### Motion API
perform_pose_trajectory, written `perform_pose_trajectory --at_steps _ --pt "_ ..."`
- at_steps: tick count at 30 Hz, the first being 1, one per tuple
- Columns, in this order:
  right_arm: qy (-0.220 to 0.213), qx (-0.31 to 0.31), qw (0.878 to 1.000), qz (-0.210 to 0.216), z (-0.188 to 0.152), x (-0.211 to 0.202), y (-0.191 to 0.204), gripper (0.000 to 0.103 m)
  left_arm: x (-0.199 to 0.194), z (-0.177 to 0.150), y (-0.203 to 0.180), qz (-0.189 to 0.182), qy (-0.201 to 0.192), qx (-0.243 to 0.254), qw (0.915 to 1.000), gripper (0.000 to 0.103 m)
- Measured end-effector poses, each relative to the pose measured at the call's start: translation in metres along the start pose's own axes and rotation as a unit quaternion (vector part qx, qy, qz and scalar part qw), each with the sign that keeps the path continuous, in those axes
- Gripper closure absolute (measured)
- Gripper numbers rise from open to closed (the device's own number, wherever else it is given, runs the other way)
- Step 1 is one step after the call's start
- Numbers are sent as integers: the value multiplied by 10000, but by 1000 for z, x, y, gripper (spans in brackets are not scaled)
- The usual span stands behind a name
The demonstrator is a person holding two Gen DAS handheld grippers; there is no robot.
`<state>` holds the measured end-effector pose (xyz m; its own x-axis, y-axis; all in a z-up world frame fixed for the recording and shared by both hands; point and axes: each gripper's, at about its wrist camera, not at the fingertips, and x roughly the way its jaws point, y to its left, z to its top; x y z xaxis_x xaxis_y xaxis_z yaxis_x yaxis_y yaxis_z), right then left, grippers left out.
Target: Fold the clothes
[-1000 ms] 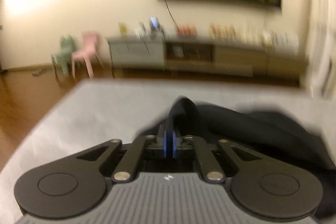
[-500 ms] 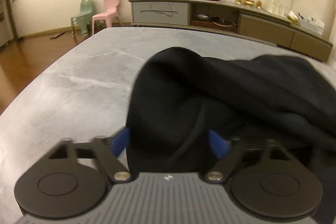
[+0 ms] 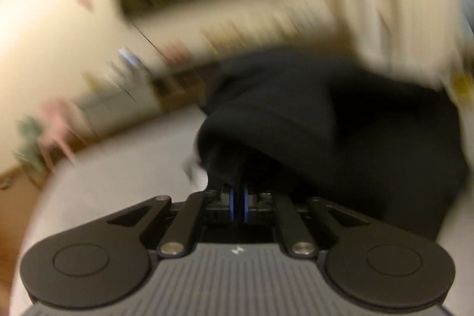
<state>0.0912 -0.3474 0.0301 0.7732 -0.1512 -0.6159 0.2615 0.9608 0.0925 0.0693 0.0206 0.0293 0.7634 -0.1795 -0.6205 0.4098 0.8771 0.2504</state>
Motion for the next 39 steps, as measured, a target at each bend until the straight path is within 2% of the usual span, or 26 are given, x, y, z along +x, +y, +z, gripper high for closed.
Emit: perform_pose_trajectory --at_steps 2,3,4,5,6,7,8,10,14,16,17,19,20,21,23,25,27,28,29,30,31,32,33,35,38,39 --pt "106 -32 9999 48 -2 2 2 95 -1 -24 -9 -70 99 -49 9999 89" --pt "-18 -107 9999 84 0 -5 6 80 -7 -26 -4 -148 41 -209 9997 87" --pt "-248 -193 9994 120 3 -19 10 68 -15 -27 3 -235 -37 -394 9989 77" --pt "-529 -338 9978 222 3 -34 16 41 -23 -27 9 -322 -116 -579 9977 60" --pt "-876 -558 9938 408 0 -51 26 24 -31 -26 17 -339 -226 -819 9958 52" --pt "-1221 -775 9877 592 -3 -69 37 19 -39 -25 24 -342 -342 -1070 9931 39" --pt "-1452 -1028 9804 846 -6 -84 47 13 -47 -23 32 -344 -457 -1319 9896 34" --pt "-1421 -1669 9633 1552 -20 -97 73 11 -47 -29 50 -165 -451 -1841 9817 33" --pt "-775 -2739 9249 2520 -62 -89 129 8 -22 -43 74 100 10 -2667 9637 32" --pt "-605 -2531 9348 2418 -59 -84 121 8 -14 -43 73 47 140 -2721 9621 37" --pt "-520 -2425 9394 2366 -58 -82 117 8 -6 -38 70 3 184 -2646 9642 57" --pt "-350 -2213 9480 2261 -55 -77 109 30 -2 -34 55 -40 219 -2148 9764 90" --pt "-264 -2106 9520 2207 -53 -74 105 80 -7 -27 39 -74 40 -1741 9847 92" --pt "-179 -1999 9557 2153 -52 -72 101 100 -13 -19 23 -110 -177 -1304 9912 93" --pt "-8 -1783 9625 2044 -49 -67 94 100 -28 -18 -17 -501 -411 -482 9967 93" --pt "163 -1565 9685 1932 -46 -62 86 100 -40 -25 -55 -770 -502 255 9954 92" --pt "334 -1346 9735 1819 -43 -57 78 95 -46 -38 -68 -662 -419 435 9960 89" --pt "419 -1236 9757 1762 -42 -54 74 93 -49 -43 -67 -620 -385 388 9966 81" --pt "458 -1094 9784 1693 -38 -53 68 83 -55 -44 -59 -648 -421 196 9968 71" --pt "394 -923 9819 1608 -35 -53 61 58 -63 -44 -48 -689 -471 -23 9965 63" --pt "273 -763 9850 1523 -35 -54 55 42 -70 -45 -38 -730 -520 -242 9957 48" --pt "147 -677 9872 1439 -35 -54 52 16 -80 -46 -24 -848 -637 -537 9929 38" --pt "17 -684 9884 1358 -34 -53 53 8 -89 -45 -9 -946 -740 -888 9888 35" --pt "-198 -728 9900 1190 -33 -50 56 7 -98 -42 34 -1138 -873 -1830 9726 28" --pt "-230 -937 9905 978 -35 -39 65 6 -73 -37 94 -1623 -599 -3439 9229 25" --pt "-224 -1000 9904 932 -37 -35 68 5 -52 -34 102 -1681 -310 -3697 9133 26"
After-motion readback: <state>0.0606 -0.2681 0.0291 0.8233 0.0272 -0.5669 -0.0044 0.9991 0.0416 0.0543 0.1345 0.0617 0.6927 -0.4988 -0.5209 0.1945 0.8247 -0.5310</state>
